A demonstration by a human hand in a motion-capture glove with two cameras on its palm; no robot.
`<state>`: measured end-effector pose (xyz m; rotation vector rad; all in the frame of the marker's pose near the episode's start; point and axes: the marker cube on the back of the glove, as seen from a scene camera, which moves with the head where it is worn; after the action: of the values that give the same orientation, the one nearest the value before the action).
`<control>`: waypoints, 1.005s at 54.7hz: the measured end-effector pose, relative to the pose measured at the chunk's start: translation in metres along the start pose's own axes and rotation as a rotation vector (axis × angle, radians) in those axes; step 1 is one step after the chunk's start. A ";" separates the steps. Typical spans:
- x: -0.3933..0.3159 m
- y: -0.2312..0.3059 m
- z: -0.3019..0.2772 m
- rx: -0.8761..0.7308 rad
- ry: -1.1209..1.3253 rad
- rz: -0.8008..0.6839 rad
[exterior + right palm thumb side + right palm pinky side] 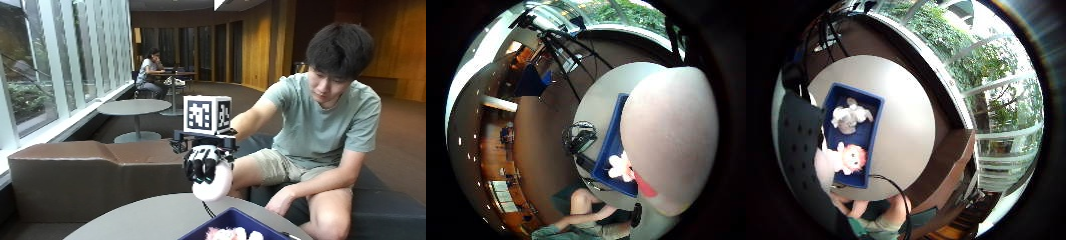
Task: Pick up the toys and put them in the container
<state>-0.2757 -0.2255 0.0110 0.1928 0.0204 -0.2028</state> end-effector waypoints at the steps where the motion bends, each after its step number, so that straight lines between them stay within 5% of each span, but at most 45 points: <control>1: -0.004 0.000 0.002 -0.003 0.001 -0.004; 23: -0.021 0.007 0.046 -0.203 0.066 0.011; 34: -0.021 0.016 0.052 -0.458 0.030 0.006; 55: 0.000 0.058 0.003 -0.277 -0.024 0.019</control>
<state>-0.2643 -0.1707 0.0246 -0.0851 0.0224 -0.1813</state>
